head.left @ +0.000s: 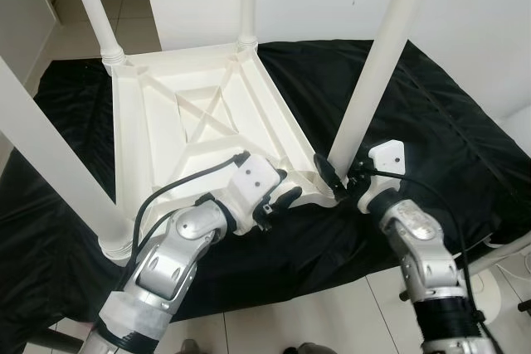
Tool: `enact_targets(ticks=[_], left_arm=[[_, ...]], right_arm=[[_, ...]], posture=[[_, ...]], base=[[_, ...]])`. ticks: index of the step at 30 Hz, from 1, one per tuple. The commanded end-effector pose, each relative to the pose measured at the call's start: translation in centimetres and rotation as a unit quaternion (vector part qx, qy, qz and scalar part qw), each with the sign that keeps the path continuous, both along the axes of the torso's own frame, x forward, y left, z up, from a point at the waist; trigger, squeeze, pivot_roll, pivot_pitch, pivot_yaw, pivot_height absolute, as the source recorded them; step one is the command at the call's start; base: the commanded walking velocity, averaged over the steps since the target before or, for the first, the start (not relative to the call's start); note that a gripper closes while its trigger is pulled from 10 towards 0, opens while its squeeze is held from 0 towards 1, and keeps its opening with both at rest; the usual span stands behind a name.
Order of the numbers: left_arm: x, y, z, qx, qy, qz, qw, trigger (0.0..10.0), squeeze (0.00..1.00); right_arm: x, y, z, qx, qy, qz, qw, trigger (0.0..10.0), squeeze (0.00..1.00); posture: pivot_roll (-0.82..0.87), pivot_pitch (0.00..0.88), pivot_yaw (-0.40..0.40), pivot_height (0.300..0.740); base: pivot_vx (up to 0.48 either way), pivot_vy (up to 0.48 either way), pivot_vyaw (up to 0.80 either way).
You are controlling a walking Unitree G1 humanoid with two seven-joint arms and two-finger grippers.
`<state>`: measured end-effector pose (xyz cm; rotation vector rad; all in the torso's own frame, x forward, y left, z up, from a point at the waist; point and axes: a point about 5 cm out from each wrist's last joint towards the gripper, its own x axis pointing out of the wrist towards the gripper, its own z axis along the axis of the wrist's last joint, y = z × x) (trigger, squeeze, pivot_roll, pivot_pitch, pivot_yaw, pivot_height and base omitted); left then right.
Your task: Building children table
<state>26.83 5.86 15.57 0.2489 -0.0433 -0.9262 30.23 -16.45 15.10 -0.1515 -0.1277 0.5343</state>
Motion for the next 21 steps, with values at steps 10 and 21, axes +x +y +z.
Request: enact_targets(ticks=[10, 21], left_arm=[[-0.5, 0.1, -0.1, 0.010, 0.006, -0.011, 1.000, 10.0, 0.00], [-0.3, 0.2, -0.1, 0.014, 0.004, -0.008, 1.000, 10.0, 0.00]], right_arm=[[0.5, 0.7, -1.8, -0.045, 0.044, 0.090, 0.994, 8.1, 0.00], [1.1, 0.0, -2.4, -0.061, 0.051, 0.099, 0.992, 0.0, 0.00]], posture=[[-0.06, 0.027, -0.004, 0.740], [-0.06, 0.027, -0.009, 0.740]], base=[[0.000, 0.000, 0.00], [0.000, 0.000, 0.00]])
